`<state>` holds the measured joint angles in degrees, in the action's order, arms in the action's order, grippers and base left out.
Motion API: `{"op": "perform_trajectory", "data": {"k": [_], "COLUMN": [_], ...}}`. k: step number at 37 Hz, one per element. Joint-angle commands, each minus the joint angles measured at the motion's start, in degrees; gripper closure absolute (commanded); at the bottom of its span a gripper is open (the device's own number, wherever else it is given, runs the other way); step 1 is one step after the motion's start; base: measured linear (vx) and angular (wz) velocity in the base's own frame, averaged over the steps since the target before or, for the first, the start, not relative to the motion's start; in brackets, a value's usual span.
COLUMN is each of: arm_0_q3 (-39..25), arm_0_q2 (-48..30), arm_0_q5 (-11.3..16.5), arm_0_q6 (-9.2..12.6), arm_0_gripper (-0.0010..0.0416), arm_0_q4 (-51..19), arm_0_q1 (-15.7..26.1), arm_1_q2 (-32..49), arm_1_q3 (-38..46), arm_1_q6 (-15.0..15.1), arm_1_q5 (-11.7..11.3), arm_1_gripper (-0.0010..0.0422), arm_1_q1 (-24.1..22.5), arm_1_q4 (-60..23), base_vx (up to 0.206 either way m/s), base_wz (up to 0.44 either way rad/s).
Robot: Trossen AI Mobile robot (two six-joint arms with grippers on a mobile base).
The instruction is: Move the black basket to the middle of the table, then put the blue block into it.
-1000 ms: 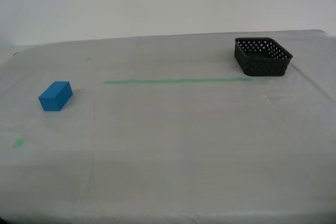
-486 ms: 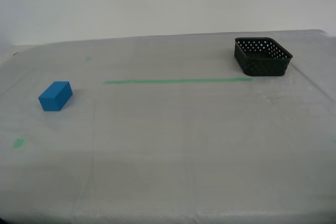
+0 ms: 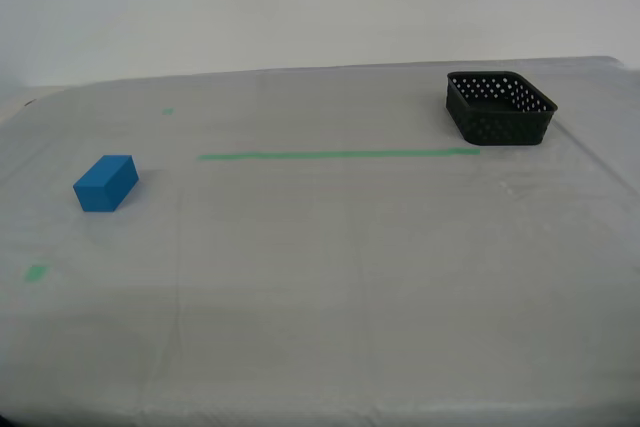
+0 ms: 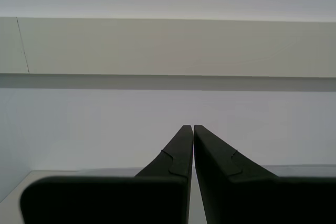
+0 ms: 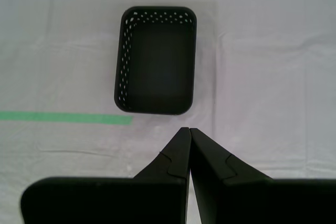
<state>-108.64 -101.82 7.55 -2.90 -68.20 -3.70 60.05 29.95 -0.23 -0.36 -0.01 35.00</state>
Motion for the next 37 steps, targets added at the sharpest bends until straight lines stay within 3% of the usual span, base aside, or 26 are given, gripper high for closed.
{"op": "perform_trajectory", "data": {"k": [1, 8, 14, 22, 28, 37], "arm_0_q3": [-1.3, -1.1, -1.2, -1.1, -1.1, -1.1], "arm_0_q2": [0.0, 0.0, 0.0, 0.0, 0.0, 0.0], "arm_0_q5": [0.4, 2.5, -1.5, -2.4, -2.9, -2.9], "arm_0_q6": [-0.2, -0.2, -0.8, -1.6, -2.3, -2.6], "arm_0_gripper": [0.0406, 0.0406, 0.0406, 0.0397, 0.0348, 0.0238], "arm_0_q4": [-0.8, -1.3, -0.6, -0.4, 0.0, 1.1], "arm_0_q1": [0.0, 0.0, 0.0, 0.0, 0.0, 0.0], "arm_1_q2": [0.0, 0.0, 0.0, 0.0, 0.0, 0.0], "arm_1_q3": [0.0, 0.0, 0.0, 0.0, 0.0, 0.0], "arm_1_q6": [0.1, 0.1, 0.1, 0.1, 0.1, 0.1], "arm_1_q5": [0.0, 0.0, 0.0, 0.0, 0.0, 0.0], "arm_1_gripper": [0.0412, 0.0412, 0.0412, 0.0412, 0.0412, 0.0412], "arm_1_q1": [0.0, 0.0, 0.0, 0.0, 0.0, 0.0], "arm_1_q4": [0.2, 0.2, 0.2, 0.3, 0.2, 0.2], "base_vx": [0.000, 0.000, 0.000, 0.000, 0.000, 0.000], "base_wz": [0.000, 0.000, 0.000, 0.000, 0.000, 0.000]}}
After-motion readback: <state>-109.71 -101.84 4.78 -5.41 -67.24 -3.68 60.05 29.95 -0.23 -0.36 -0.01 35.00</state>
